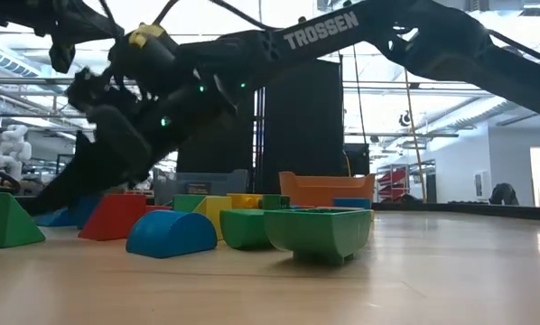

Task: Sort blocks by size
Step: Put the small blue block into the black bin

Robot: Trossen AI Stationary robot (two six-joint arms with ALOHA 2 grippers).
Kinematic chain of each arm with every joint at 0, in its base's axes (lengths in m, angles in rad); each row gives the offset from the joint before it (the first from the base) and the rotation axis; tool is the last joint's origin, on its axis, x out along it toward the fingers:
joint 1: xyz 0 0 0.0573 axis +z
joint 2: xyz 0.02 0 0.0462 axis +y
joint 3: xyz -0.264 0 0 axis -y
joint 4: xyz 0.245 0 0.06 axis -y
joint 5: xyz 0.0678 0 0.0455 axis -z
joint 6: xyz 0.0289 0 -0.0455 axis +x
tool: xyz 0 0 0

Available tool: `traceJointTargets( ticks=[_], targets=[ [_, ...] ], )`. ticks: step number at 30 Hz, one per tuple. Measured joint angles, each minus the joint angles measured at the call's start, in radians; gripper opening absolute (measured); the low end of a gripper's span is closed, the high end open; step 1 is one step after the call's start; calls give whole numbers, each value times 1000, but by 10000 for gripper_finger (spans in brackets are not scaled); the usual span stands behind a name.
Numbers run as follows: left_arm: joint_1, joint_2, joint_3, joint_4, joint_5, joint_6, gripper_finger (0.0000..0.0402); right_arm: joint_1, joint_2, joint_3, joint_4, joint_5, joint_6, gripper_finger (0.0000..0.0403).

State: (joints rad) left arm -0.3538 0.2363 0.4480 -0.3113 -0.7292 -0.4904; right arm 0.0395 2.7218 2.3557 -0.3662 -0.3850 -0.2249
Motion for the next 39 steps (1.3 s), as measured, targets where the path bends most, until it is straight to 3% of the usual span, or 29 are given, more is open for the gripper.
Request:
traceJointTargets(
  ticks=[8,18,23,31,39],
  targets=[
    [0,0,0,-22,0,-2,0,2,12,2,-35,35,-13,262],
    [0,0,0,-24,-4,-2,0,-6,7,4,-79,62,-26,78],
    [0,0,0,-24,-4,-2,0,-13,6,5,-75,62,-4,16],
    [0,0,0,-24,-4,-2,0,-47,-8,2,-76,70,64,1],
    [0,0,0,-28,-5,-2,0,-118,-56,-3,-102,195,51,2]
  ],
)
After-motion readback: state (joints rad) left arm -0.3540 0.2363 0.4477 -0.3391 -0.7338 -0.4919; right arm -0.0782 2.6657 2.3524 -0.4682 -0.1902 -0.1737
